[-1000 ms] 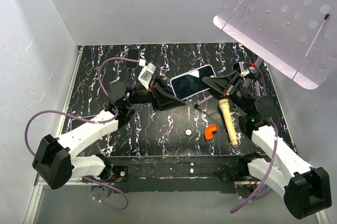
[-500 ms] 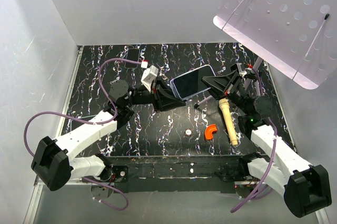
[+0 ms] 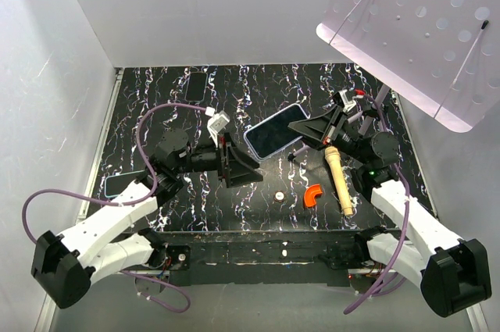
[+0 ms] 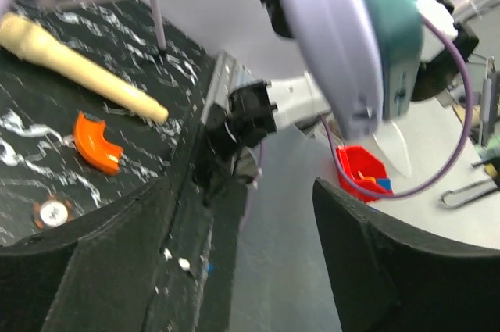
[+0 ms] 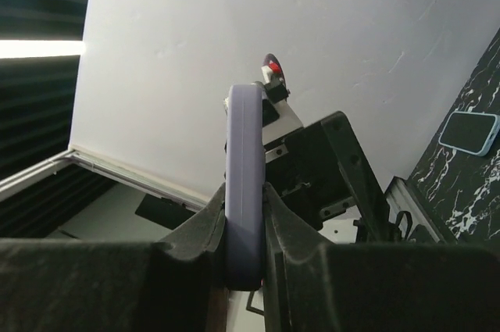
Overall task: Take the phone out of the phone case
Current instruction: Remove the phone case from the phone.
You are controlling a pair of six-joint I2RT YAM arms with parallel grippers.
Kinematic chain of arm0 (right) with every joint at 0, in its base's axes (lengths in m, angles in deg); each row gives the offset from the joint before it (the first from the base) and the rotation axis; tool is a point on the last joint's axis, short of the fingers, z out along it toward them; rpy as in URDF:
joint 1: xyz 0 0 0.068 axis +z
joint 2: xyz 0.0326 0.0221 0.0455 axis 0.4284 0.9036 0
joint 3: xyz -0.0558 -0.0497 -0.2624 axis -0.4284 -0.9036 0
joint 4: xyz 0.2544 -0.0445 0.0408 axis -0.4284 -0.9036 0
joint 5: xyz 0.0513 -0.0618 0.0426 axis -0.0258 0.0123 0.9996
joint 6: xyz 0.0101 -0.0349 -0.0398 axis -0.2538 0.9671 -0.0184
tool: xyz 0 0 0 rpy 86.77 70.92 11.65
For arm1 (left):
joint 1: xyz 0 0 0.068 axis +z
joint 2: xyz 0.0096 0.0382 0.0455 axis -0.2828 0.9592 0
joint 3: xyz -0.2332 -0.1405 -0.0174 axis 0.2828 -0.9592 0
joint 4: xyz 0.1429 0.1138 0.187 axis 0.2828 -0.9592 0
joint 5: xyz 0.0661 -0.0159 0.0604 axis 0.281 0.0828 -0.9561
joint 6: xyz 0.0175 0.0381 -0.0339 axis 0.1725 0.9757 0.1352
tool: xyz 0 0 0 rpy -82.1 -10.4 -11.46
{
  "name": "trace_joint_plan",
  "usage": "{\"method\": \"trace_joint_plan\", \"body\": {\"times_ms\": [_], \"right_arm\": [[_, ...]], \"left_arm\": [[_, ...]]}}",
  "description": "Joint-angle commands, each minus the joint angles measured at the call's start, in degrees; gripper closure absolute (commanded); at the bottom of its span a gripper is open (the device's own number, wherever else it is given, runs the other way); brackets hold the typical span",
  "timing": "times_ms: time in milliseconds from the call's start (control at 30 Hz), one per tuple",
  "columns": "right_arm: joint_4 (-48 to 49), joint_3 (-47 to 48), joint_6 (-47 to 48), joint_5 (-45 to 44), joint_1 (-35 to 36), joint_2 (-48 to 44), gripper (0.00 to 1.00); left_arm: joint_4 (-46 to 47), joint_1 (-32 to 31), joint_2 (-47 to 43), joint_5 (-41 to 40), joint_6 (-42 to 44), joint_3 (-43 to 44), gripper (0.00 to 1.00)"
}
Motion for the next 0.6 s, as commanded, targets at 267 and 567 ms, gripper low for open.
{"method": "trace_joint_plan", "body": {"times_ms": [267, 567], "right_arm": [[-13.5, 9.5, 21.6, 8.8, -0.5, 1.8, 0.99], [-18.3, 10.4, 27.5, 16.1, -0.5, 1.2, 0.99]], "left_arm": [[-33.2, 0.5, -13.2, 6.5, 4.0, 13.5, 0.34], [-45.2, 0.4, -5.5, -8.5, 1.4, 25.7, 0.31]]}}
